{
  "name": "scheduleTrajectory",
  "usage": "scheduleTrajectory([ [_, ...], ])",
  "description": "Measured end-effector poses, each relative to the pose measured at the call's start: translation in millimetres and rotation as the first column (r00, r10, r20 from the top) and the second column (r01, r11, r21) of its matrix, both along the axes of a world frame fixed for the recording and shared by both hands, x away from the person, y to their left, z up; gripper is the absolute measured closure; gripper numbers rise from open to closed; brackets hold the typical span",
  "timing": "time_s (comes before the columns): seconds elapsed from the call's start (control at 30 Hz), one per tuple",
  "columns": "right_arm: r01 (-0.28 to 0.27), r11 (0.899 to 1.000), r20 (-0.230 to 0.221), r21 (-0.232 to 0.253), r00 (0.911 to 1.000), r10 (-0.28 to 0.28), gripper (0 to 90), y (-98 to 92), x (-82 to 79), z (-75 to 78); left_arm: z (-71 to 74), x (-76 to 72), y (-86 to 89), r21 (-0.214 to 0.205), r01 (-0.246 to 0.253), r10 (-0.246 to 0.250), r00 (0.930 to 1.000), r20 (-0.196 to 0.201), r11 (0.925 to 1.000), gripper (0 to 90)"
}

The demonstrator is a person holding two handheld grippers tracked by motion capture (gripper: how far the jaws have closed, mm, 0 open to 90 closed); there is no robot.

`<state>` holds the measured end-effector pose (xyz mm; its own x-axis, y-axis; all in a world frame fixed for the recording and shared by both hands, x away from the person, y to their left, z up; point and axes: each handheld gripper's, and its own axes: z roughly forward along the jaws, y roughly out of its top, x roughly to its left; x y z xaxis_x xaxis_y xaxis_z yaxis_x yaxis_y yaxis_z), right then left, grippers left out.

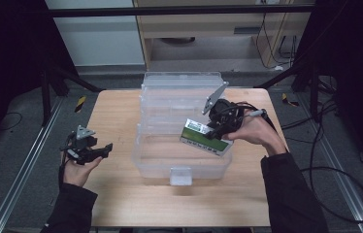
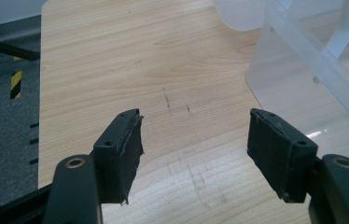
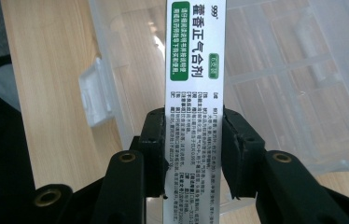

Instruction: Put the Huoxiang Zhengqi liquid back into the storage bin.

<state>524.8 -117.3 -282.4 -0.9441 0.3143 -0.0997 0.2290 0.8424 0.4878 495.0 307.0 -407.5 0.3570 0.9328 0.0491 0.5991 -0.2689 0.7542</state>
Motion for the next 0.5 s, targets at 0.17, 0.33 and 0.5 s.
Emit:
scheduleTrajectory([
  [0.17,-0.036,0.999,-0.024,-0.037,0.9991,0.035,64.1,2.9,2.8,-5.6,-0.5,0.3,0.3,0.001,-0.001,0.001,1.0000,-0.003,1.0000,34.5],
  [0.33,-0.078,0.994,-0.022,-0.075,0.9968,0.076,64.1,6.9,5.2,-14.0,-0.2,0.3,1.2,-0.001,-0.003,0.003,1.0000,-0.001,1.0000,34.4],
  [0.5,-0.104,0.990,-0.041,-0.093,0.9941,0.100,64.0,9.7,7.6,-18.7,-0.3,0.3,1.4,0.000,-0.003,0.003,1.0000,-0.002,1.0000,34.4],
])
